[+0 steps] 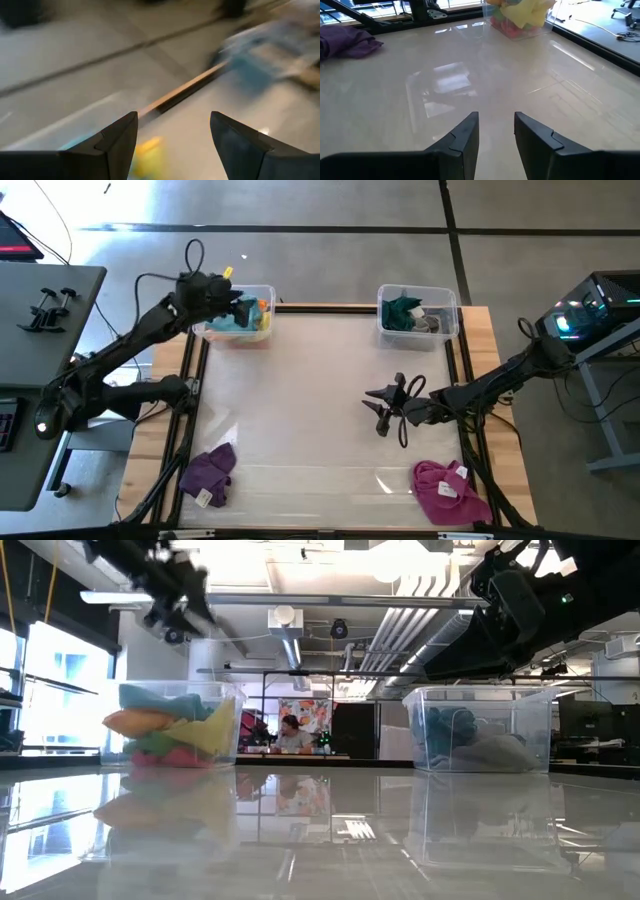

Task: Sort towels by color in basket
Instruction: Put the violet microfiber cloth into the right transparent bin

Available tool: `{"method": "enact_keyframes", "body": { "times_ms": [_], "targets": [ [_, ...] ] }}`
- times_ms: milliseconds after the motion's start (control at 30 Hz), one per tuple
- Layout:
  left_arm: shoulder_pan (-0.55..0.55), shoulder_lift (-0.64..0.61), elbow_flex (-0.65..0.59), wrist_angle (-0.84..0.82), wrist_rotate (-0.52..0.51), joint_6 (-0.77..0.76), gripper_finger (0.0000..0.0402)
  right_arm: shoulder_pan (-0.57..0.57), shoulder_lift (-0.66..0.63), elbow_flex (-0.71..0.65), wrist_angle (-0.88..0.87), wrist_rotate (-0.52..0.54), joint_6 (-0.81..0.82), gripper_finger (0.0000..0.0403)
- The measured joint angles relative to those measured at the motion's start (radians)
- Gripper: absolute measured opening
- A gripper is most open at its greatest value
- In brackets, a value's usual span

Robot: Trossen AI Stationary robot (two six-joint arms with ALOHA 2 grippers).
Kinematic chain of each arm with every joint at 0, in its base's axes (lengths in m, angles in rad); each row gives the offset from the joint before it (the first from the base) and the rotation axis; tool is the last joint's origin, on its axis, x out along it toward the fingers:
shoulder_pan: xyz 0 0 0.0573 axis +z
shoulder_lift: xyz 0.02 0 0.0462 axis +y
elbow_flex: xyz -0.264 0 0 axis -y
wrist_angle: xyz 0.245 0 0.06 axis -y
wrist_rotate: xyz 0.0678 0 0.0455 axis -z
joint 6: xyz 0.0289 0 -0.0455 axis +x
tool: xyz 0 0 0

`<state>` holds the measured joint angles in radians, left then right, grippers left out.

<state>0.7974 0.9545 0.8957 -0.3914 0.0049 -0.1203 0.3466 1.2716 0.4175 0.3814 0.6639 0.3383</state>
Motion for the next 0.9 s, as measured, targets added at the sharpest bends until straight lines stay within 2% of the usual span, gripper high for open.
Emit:
{"method": "enact_keyframes", "body": {
  "times_ms": [133, 267, 367, 600, 733, 900],
  "targets": [
    [-0.190, -0.065, -0.072, 0.247, 0.070, 0.000, 0.0235, 0.000, 0.000, 0.000, 0.000, 0.014, -0.001, 0.0119],
    [-0.379, -0.071, -0.156, 0.474, 0.068, 0.063, 0.0235, 0.001, 0.000, 0.000, -0.005, 0.013, 0.002, 0.0119],
    [-0.497, -0.045, -0.205, 0.555, 0.065, 0.139, 0.0235, 0.001, 0.000, 0.000, -0.006, -0.001, 0.002, 0.0119],
    [-0.738, 0.070, -0.284, 0.614, 0.031, 0.301, 0.0234, 0.001, 0.000, 0.000, -0.006, -0.028, -0.004, 0.0119],
    [-0.854, 0.168, -0.314, 0.696, -0.101, 0.254, 0.0234, 0.001, 0.000, 0.000, -0.007, -0.022, -0.006, 0.0119],
    [-0.973, 0.252, -0.315, 0.555, -0.370, 0.183, 0.0234, 0.000, 0.000, 0.000, -0.007, -0.017, -0.043, 0.0119]
  ]
}}
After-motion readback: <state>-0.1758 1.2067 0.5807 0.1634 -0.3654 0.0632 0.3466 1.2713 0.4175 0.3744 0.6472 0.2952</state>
